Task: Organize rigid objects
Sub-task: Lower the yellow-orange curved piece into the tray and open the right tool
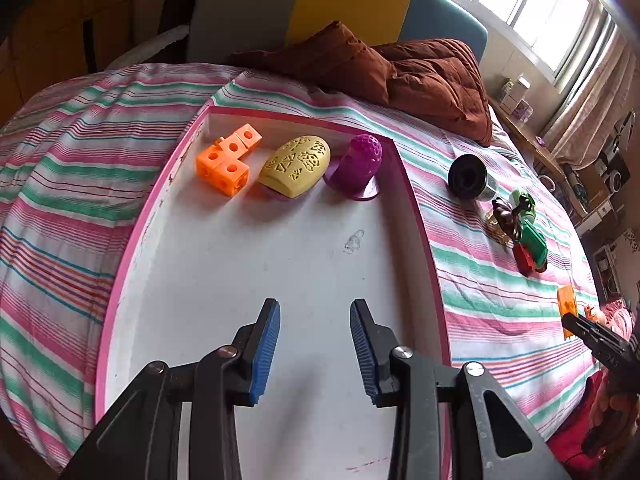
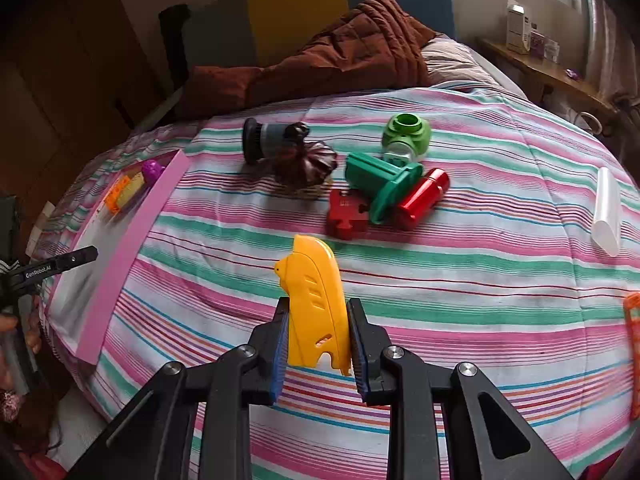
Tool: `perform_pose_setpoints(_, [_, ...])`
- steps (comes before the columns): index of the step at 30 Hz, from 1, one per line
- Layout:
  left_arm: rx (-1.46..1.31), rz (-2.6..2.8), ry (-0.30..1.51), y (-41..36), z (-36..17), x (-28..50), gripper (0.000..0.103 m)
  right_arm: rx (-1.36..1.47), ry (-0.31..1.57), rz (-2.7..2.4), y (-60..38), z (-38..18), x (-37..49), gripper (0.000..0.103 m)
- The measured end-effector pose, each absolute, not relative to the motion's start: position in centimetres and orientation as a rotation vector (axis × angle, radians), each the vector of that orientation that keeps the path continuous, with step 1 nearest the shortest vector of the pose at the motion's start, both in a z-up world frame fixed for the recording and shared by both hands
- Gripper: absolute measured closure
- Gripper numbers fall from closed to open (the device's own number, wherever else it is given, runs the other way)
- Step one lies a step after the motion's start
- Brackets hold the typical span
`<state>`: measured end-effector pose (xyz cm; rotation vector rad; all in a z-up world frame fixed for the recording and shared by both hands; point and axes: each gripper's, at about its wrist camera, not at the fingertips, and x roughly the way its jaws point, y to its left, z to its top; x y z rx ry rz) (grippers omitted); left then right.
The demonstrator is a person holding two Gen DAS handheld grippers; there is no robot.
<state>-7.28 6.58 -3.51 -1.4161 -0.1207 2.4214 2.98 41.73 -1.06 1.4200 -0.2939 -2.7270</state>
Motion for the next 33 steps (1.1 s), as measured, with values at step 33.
perform_pose_setpoints(33, [-1.367,2.519,-0.203,-1.4,-2.5,-3.1,0.067,1.528,-0.396,-2.224,11.3,-3.6,-14.6,0.073])
